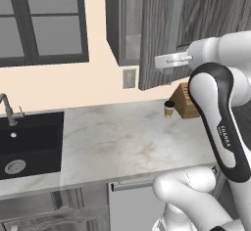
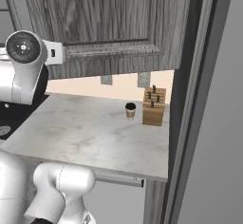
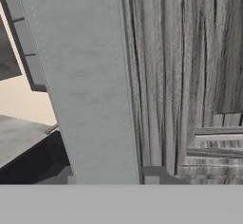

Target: Pick the sponge and spray from the cabinet and place them on the counter.

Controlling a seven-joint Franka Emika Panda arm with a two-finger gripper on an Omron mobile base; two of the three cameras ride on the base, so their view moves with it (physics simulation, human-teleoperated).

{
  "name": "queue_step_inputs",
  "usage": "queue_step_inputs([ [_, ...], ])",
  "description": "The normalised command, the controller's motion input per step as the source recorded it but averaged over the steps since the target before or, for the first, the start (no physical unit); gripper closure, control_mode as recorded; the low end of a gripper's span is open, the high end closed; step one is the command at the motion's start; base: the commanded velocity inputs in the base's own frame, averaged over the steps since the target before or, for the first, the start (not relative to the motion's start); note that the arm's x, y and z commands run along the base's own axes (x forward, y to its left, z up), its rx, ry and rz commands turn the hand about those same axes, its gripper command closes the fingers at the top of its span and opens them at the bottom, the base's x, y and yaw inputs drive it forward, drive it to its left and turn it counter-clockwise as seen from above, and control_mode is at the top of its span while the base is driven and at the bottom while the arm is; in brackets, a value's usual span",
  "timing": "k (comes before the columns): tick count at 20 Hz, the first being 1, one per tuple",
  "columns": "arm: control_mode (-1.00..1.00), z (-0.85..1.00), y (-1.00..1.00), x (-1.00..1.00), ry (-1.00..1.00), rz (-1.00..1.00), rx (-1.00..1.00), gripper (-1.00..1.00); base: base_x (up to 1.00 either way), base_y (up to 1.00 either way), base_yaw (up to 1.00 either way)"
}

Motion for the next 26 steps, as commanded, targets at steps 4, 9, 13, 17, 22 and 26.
queue_step_inputs([
  [4,-1.0,0.19,-0.16,-0.09,0.0,0.0,0.06,1.0,0.0,0.0,0.0],
  [9,-1.0,0.05,-0.13,-0.06,-0.01,0.01,0.03,1.0,0.0,0.0,0.0],
  [13,-1.0,0.02,-0.08,-0.07,-0.01,0.02,0.0,1.0,0.0,0.0,0.0],
  [17,-1.0,0.09,-0.31,-0.29,-0.01,0.02,0.02,1.0,0.0,0.0,0.0],
  [22,-1.0,0.12,-0.38,-0.28,0.0,0.02,0.07,1.0,0.0,0.0,0.0],
  [26,-1.0,0.1,-0.37,-0.26,0.01,0.01,0.09,1.0,0.0,0.0,0.0],
])
